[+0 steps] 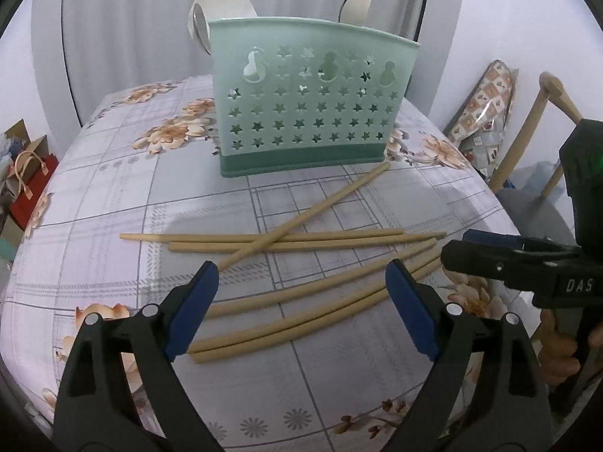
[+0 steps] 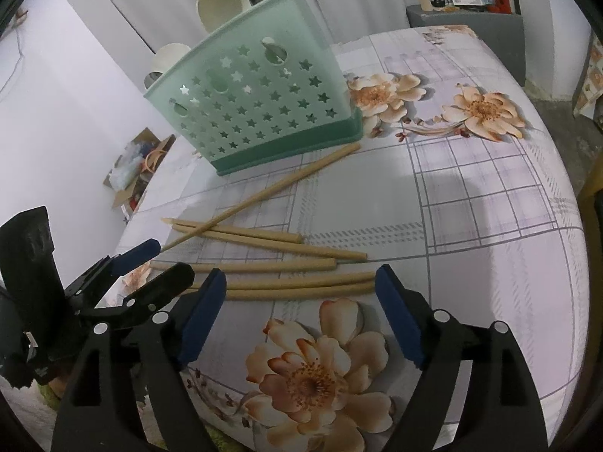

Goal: Organize utensils

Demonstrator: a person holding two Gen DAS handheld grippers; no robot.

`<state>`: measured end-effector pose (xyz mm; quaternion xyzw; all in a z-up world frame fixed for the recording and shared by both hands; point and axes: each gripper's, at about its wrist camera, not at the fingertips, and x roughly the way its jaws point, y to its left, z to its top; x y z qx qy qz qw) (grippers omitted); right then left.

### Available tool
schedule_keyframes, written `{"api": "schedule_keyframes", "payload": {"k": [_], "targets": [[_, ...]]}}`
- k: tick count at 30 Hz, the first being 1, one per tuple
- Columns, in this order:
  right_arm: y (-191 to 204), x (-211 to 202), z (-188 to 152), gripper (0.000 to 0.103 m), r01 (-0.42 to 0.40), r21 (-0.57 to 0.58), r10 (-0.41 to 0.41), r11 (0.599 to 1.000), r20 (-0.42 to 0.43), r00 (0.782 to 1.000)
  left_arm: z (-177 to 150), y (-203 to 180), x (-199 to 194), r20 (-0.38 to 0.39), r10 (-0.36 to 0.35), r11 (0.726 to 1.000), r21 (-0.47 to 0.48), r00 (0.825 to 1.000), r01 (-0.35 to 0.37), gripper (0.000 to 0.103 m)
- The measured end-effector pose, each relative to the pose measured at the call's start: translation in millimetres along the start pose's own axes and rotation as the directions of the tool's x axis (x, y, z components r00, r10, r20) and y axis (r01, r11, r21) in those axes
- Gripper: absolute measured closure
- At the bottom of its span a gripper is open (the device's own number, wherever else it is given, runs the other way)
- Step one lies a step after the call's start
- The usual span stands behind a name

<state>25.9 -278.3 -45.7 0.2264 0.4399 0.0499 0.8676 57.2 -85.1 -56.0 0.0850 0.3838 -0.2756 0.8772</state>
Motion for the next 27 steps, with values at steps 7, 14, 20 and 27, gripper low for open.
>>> {"api": "schedule_keyframes", "payload": {"k": [7, 14, 20, 27], "targets": [[-3, 1, 0, 0.017, -0.002, -0.006, 0.002, 1.0, 0.019, 1.0, 2, 1, 6, -0.008, -0.009, 1.0, -0.021, 1.0, 0.009, 0.015], [0, -6, 3, 0.017, 0.01, -0.001, -0.01, 1.0, 0.033, 0.999, 4, -1, -5, 0.042, -0.029, 1.0, -0.006, 0.999, 0.03, 0.014], [6, -15, 0, 0.017, 0.08, -0.032, -0.078, 0.996, 0.058, 0.995, 0, 7, -13, 0.069, -0.096, 0.994, -0.043, 0.993, 0.099, 0.014], [21, -23, -5, 0.013, 0.223, -0.112, -0.21, 0.968, 0.119, 0.97, -4, 16, -24, 0.109, -0.121, 0.987, -0.091, 0.987, 0.131, 0.01]]}}
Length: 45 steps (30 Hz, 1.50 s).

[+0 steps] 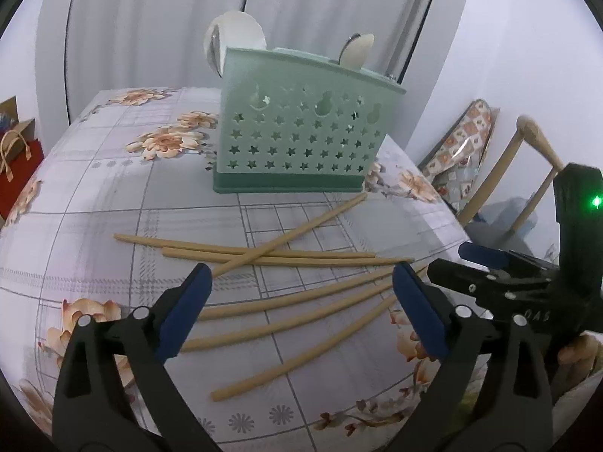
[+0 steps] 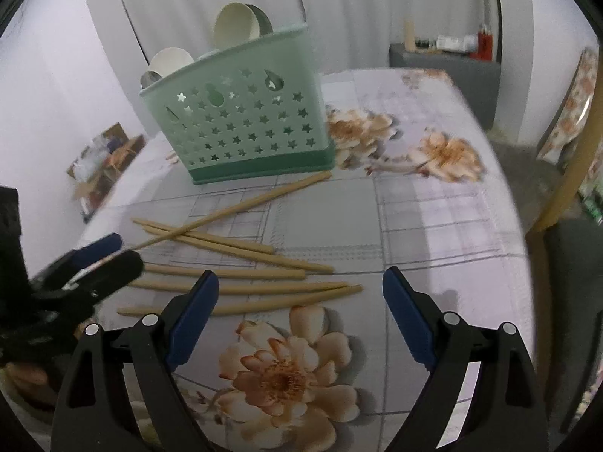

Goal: Organize utensils

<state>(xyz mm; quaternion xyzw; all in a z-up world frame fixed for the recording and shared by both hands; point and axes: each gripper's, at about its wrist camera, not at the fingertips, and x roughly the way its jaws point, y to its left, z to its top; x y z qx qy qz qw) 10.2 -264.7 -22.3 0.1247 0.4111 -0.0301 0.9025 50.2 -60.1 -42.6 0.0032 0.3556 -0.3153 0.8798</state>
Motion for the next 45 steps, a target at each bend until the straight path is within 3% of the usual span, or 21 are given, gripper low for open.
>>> {"api": "schedule_keyframes", "payload": {"k": [8, 13, 25, 32, 40, 45], "targets": [[2, -15, -3, 0.007, 0.111, -0.026, -0.109, 0.993, 0.082, 0.991, -4, -2, -6, -0.044, -0.032, 0.999, -0.026, 0.999, 0.031, 0.009], [5, -21, -7, 0.007, 0.159, -0.043, -0.153, 0.986, 0.116, 0.981, -9, -9, -12, -0.048, -0.014, 1.0, -0.019, 0.999, 0.013, 0.009], [4, -24, -9, 0.007, 0.223, -0.047, -0.215, 0.974, 0.141, 0.966, -3, -22, -8, -0.05, -0.013, 1.0, -0.014, 0.999, 0.013, 0.009], [-1, -31, -12, 0.007, 0.313, -0.051, -0.302, 0.948, 0.156, 0.94, 2, -44, 1, -0.073, -0.004, 1.0, 0.012, 0.997, 0.005, 0.009], [-19, -34, -12, 0.007, 0.336, 0.004, -0.332, 0.942, 0.155, 0.93, 1, -52, 8, -0.087, -0.016, 0.999, 0.032, 0.996, 0.019, 0.009], [-13, -43, -11, 0.007, 0.342, -0.001, -0.335, 0.94, 0.206, 0.92, 0, -48, 4, -0.073, -0.065, 0.998, 0.007, 0.995, 0.066, 0.009]]}}
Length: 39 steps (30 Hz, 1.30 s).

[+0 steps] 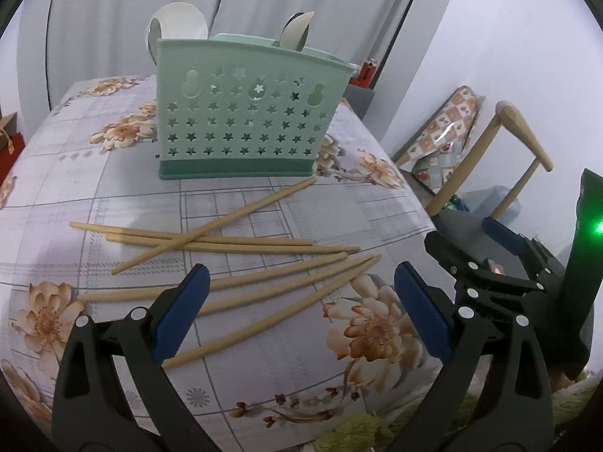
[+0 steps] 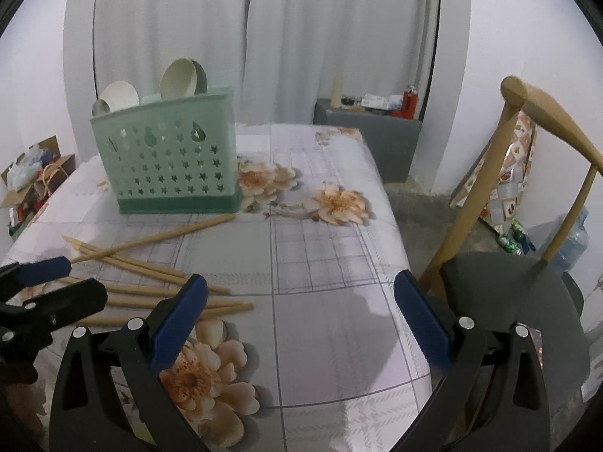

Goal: Organize utensils

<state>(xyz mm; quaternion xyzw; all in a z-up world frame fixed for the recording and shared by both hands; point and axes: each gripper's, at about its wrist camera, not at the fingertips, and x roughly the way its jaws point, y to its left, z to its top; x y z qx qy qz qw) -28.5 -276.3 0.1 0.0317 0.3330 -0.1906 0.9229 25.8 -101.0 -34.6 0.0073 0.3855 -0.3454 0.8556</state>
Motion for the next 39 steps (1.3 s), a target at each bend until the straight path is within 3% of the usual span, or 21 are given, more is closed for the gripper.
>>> {"api": "schedule_keyframes", "payload": {"k": [10, 21, 27, 31, 35, 38, 39], "targets": [[2, -3, -2, 0.007, -0.009, 0.002, 0.009, 1.0, 0.002, 1.0, -3, -2, -5, 0.001, -0.032, 0.999, 0.0, 0.999, 0.032, 0.009], [-6, -6, -6, 0.007, -0.1, 0.047, 0.099, 0.994, 0.025, 0.995, -8, -4, -19, 0.044, -0.035, 0.999, 0.009, 0.998, 0.034, 0.009], [-11, -5, -8, 0.007, -0.141, 0.087, 0.141, 0.986, 0.011, 0.99, -10, -4, -15, 0.025, -0.109, 0.994, 0.024, 0.994, 0.108, 0.009], [-12, 0, -14, 0.007, -0.222, 0.124, 0.224, 0.967, -0.002, 0.975, -12, -6, -5, -0.008, -0.126, 0.989, 0.073, 0.992, 0.126, 0.009], [-2, 9, -16, 0.007, -0.306, 0.109, 0.311, 0.946, -0.027, 0.95, -2, 4, -8, 0.069, -0.071, 0.996, 0.067, 0.995, 0.066, 0.009], [6, 10, -14, 0.007, -0.376, 0.094, 0.378, 0.922, -0.012, 0.926, 9, 13, -18, 0.142, 0.057, 0.996, 0.059, 0.988, -0.066, 0.009], [10, 11, -14, 0.007, -0.397, 0.088, 0.4, 0.913, -0.011, 0.917, 13, 15, -22, 0.17, 0.14, 0.986, 0.068, 0.975, -0.154, 0.009]]}}
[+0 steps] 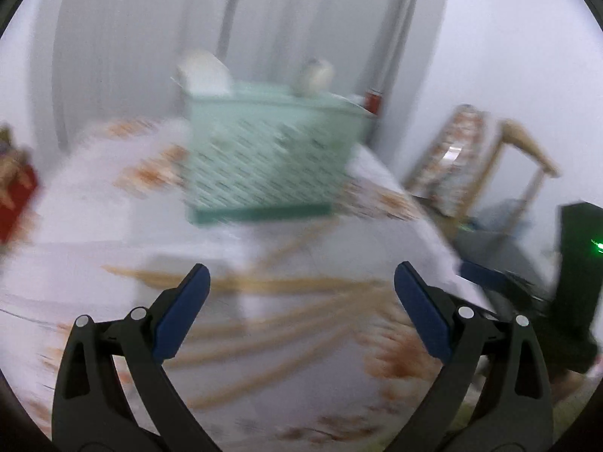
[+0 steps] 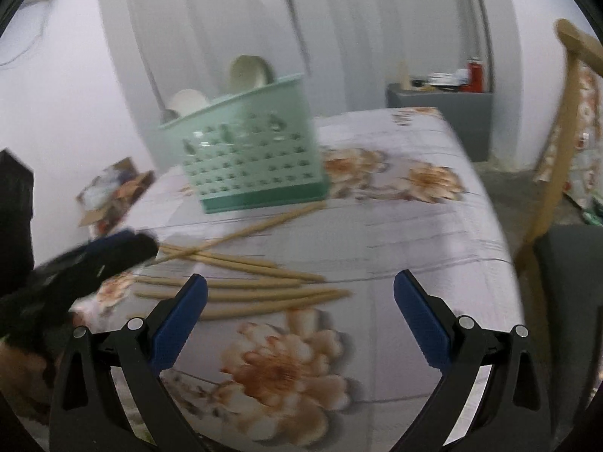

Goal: Organize utensils

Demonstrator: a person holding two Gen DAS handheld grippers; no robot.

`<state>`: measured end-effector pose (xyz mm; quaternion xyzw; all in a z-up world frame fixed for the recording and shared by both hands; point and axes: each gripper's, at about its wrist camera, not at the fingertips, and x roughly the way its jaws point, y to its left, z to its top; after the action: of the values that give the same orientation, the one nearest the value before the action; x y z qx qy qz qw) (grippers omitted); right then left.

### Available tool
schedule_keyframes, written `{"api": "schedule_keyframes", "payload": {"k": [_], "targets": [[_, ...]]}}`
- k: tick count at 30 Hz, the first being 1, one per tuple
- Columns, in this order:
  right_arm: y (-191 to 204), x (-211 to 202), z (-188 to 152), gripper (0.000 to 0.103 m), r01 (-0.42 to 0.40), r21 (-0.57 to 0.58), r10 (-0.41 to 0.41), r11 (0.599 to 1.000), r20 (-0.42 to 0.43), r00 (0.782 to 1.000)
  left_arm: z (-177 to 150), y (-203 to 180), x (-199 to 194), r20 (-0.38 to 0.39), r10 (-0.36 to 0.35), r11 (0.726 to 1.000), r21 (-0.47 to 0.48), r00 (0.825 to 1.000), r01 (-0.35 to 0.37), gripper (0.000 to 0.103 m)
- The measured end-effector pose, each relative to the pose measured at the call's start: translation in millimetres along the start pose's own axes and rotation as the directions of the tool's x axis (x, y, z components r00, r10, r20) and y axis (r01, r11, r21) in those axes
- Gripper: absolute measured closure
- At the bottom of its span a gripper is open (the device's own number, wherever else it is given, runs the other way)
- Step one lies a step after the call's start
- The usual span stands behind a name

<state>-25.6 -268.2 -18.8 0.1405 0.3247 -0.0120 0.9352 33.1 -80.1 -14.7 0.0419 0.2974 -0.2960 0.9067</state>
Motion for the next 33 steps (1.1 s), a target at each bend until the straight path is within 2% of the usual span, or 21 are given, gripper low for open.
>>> {"api": "schedule_keyframes", "payload": {"k": [2, 4, 7, 10, 15, 17, 20, 22, 24, 25, 27, 28, 33], "targets": [[7, 7, -1, 0.007, -0.053, -0.011, 0.053, 0.999, -0.021, 0.998, 6, 4, -4, 0.017, 0.118, 0.992, 0.042, 0.993, -0.118, 0.009], [15, 13, -2, 0.007, -0.09, -0.022, 0.089, 0.996, -0.044, 0.995, 11, 10, -5, 0.024, 0.168, 0.984, 0.055, 0.985, -0.169, 0.009], [29, 15, -1, 0.009, -0.107, -0.08, 0.103, 0.991, -0.054, 0.993, 15, 19, -2, 0.009, 0.185, 0.982, 0.04, 0.983, -0.185, 0.01], [37, 11, -1, 0.014, -0.102, -0.115, 0.097, 0.988, -0.048, 0.994, 15, 22, 9, -0.036, 0.172, 0.985, 0.032, 0.984, -0.171, 0.03], [28, 1, 4, 0.027, -0.078, -0.113, 0.076, 0.991, -0.022, 0.997, 0, 15, 13, -0.121, 0.079, 0.997, 0.035, 0.989, -0.075, 0.05], [17, -2, 10, 0.032, -0.051, -0.106, 0.051, 0.993, -0.004, 0.999, -7, 10, 8, -0.131, 0.04, 0.998, 0.051, 0.991, -0.034, 0.056], [-5, 0, 25, 0.042, -0.039, -0.069, 0.039, 0.997, -0.007, 0.999, -21, -4, -2, -0.166, -0.062, 0.996, 0.059, 0.984, 0.073, 0.061], [-15, 7, 38, 0.045, -0.085, -0.036, 0.083, 0.996, -0.041, 0.996, -33, -17, -4, -0.199, -0.094, 0.99, 0.084, 0.975, 0.112, 0.067], [-16, 20, 56, 0.047, -0.156, -0.036, 0.151, 0.987, -0.107, 0.983, -41, -28, -5, -0.219, -0.123, 0.984, 0.096, 0.968, 0.147, 0.073], [-10, 29, 66, 0.047, -0.192, -0.061, 0.181, 0.979, -0.149, 0.972, -44, -33, -5, -0.229, -0.139, 0.982, 0.092, 0.963, 0.164, 0.075], [6, 47, 80, 0.047, -0.24, -0.121, 0.212, 0.963, -0.207, 0.955, -50, -40, -1, -0.262, -0.174, 0.978, 0.068, 0.949, 0.198, 0.088], [17, 56, 85, 0.047, -0.257, -0.162, 0.217, 0.953, -0.231, 0.949, -54, -42, 3, -0.282, -0.186, 0.976, 0.058, 0.941, 0.211, 0.091], [64, 98, 93, 0.047, -0.349, -0.298, 0.255, 0.889, -0.31, 0.916, -67, -35, 21, -0.337, -0.218, 0.975, -0.038, 0.916, 0.218, 0.093]]}}
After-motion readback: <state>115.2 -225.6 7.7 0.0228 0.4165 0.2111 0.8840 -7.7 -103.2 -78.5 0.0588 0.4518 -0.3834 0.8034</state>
